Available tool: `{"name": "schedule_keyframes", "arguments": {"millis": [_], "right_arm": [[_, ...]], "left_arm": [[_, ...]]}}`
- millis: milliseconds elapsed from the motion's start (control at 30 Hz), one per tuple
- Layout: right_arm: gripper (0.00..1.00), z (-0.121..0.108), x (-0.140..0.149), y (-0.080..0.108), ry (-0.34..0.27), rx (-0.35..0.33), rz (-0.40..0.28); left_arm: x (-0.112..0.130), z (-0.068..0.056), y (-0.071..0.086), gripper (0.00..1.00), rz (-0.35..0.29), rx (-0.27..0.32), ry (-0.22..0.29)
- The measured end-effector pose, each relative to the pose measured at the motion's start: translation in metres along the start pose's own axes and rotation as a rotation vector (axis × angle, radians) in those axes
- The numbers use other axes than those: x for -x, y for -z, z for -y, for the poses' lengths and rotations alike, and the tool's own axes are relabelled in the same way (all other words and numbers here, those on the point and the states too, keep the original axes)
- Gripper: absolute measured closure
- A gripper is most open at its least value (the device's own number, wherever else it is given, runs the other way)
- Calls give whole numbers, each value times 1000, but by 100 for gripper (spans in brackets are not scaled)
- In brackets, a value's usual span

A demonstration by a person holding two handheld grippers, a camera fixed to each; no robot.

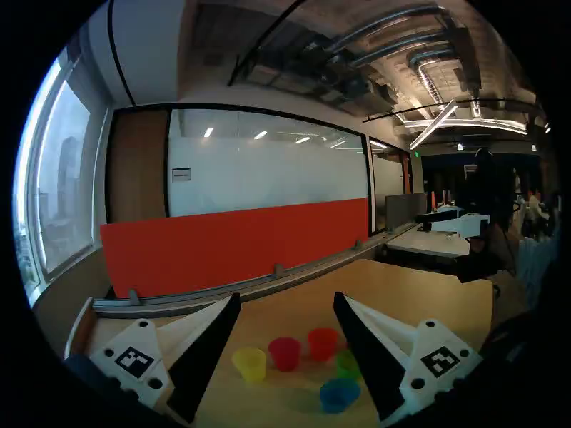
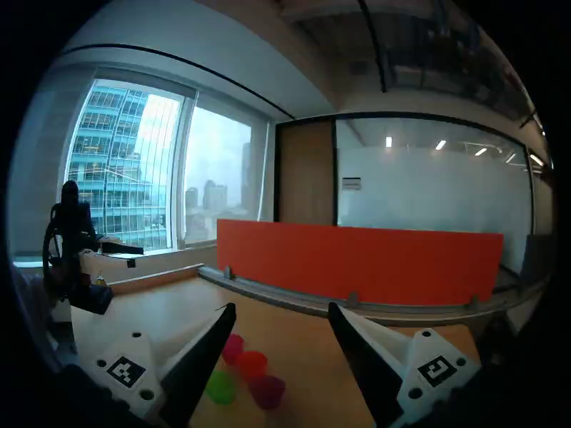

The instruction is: Pour water

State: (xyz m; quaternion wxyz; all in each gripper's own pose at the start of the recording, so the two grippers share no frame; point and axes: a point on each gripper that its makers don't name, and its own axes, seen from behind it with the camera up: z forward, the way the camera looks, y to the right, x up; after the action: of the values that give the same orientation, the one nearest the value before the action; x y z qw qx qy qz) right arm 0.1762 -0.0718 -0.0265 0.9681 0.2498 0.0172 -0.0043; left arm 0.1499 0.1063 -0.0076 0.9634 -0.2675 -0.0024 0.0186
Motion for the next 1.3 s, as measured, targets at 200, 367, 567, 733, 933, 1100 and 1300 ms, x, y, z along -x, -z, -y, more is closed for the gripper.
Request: {"name": "schedule_keyframes", "arguments": {"millis": [200, 367, 567, 733, 933, 1100, 1300], "right_arm": [[0, 12, 5, -3, 11, -62, 15], [0, 25, 15, -5, 33, -119, 51], [0, 35, 32, -6, 65, -169, 95], [0, 42, 52, -11, 83, -198, 131], [0, 51, 79, -22, 84, -238, 183], [0, 59, 103, -30, 92, -267, 229], [0, 69, 129, -40, 88, -296, 271]], "left_arm": [[11, -10, 0, 3, 34, 42, 16], [24, -19, 1, 3, 64, 84, 35], [44, -24, 3, 3, 107, 117, 25], [66, -28, 3, 3, 146, 141, 10], [91, -30, 0, 3, 181, 154, 22], [116, -32, -2, 3, 223, 166, 38], [143, -38, -4, 3, 267, 175, 39]]}}
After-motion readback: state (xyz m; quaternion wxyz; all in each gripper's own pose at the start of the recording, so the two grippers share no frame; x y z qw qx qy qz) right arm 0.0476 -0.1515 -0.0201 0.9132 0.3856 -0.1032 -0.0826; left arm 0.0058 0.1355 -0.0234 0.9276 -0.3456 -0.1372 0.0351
